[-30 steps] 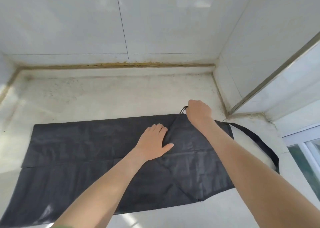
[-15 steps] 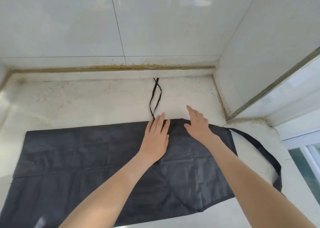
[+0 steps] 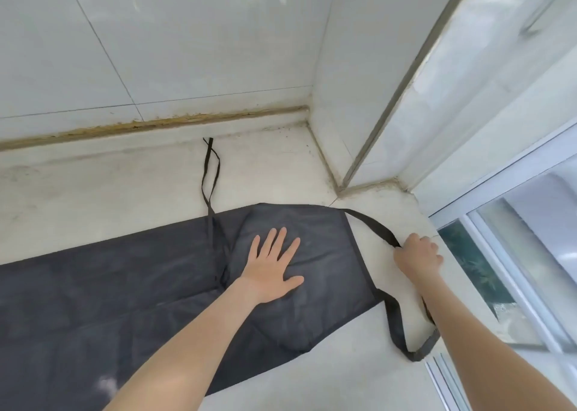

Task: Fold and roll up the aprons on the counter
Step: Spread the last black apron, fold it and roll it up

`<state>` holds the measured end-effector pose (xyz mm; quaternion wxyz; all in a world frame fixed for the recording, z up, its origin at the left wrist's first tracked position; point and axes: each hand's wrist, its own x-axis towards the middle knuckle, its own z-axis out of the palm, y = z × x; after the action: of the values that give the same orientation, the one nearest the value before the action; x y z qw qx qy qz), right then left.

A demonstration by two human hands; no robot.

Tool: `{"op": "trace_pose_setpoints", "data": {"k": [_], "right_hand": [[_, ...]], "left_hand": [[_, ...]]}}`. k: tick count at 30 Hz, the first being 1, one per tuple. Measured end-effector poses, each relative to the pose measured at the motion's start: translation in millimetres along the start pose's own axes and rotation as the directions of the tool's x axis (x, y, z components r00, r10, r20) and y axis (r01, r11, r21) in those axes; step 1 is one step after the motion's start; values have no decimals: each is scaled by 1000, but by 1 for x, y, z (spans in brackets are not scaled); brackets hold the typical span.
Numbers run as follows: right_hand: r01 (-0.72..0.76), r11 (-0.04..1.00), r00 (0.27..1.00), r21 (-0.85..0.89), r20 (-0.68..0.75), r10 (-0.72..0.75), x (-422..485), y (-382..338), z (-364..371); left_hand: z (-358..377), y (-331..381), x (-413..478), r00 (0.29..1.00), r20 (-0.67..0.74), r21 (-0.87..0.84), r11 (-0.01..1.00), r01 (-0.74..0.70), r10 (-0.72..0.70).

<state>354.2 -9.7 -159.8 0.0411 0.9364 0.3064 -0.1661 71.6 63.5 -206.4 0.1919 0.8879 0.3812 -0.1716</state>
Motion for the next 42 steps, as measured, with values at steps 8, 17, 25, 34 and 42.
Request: {"op": "trace_pose_setpoints", "data": {"k": [8,17,25,34,42], "right_hand": [[19,759,997,651,-71,36,0,-4,-24],[-50,334,662,941,282,-694,-51,-78,-97],[30,334,507,942,274,-817,-92,-119,-85],[330,806,795,492,316,-518,-62,-70,-40],[297,909,815,291,420,-400,-68,-39,-9]], "left_hand": [[9,-3,-9,999,20,37,999,-30,29],[-52,40,-7,948,194,-787,537,303,-251],[-94,22,-40,977,122,-876,-483,23,-175],[-101,3,-65,996,15,-751,-659,-43,-83],[-122,-24,-76,946,166,-806,-591,-33,-278]]}}
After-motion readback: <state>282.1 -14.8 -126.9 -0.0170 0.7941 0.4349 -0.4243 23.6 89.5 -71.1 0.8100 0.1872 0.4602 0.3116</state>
